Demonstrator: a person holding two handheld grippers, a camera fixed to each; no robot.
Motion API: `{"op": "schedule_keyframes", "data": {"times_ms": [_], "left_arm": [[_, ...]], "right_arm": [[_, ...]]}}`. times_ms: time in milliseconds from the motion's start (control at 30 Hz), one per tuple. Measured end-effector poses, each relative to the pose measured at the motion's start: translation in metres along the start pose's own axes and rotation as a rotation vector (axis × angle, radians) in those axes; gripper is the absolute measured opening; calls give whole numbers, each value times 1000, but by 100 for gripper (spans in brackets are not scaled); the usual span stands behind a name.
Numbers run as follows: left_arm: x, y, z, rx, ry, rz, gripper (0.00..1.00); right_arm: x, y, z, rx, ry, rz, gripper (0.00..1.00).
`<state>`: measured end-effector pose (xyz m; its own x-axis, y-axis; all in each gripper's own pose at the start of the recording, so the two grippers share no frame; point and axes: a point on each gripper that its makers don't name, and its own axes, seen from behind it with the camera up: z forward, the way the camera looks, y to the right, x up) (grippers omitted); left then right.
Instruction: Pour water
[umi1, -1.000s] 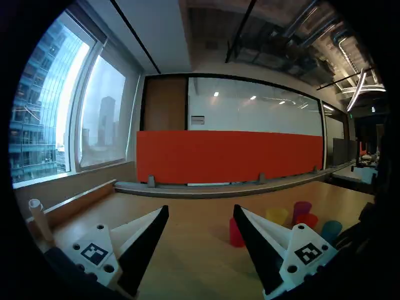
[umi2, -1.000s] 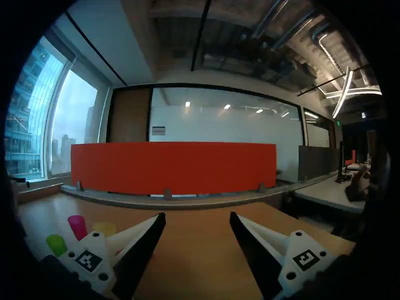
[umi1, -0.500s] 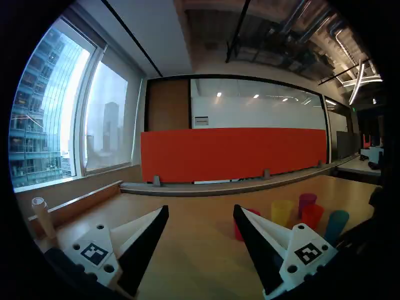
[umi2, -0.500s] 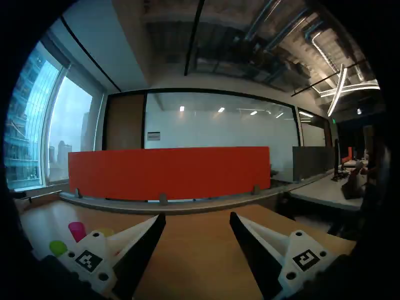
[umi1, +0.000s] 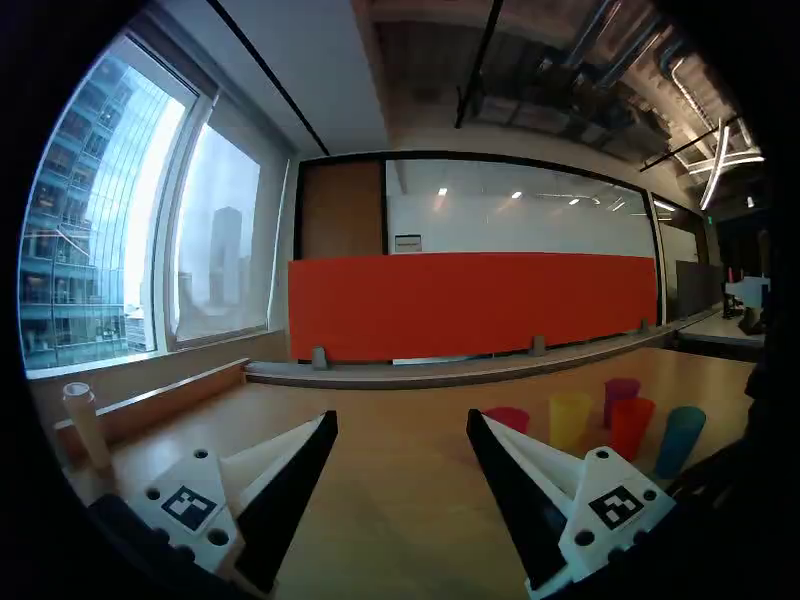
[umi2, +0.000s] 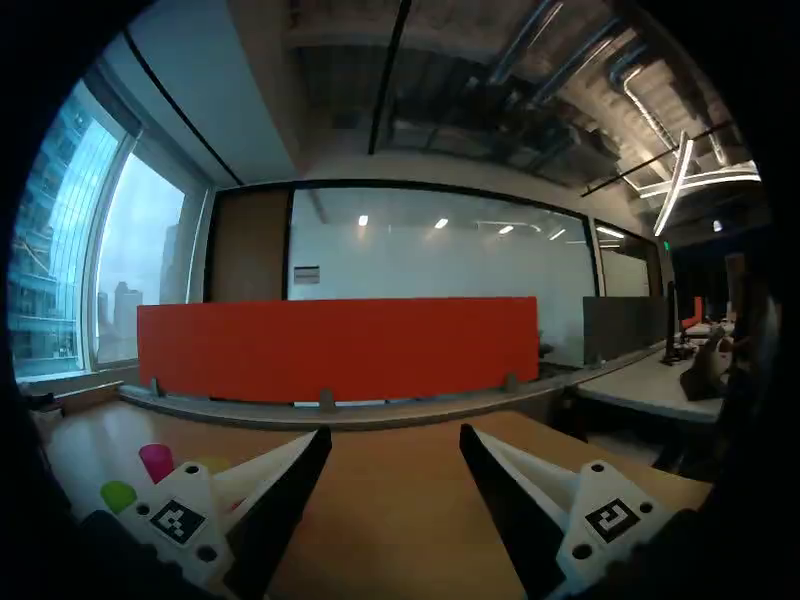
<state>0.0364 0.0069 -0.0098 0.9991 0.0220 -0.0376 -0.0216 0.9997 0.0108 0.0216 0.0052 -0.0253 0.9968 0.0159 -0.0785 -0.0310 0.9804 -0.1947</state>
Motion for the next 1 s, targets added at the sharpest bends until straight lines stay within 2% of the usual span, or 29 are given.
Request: {"op": "schedule_keyframes", "data": {"times_ms": [467, 1000], "left_arm": [[-19, -10, 1, 4, -3, -30, 96], [-33, -8, 6, -4, -22, -36, 96]], "right_arm": [[9, -4, -4, -1, 14, -5, 100], [16, -10, -6, 2, 25, -22, 100]]}}
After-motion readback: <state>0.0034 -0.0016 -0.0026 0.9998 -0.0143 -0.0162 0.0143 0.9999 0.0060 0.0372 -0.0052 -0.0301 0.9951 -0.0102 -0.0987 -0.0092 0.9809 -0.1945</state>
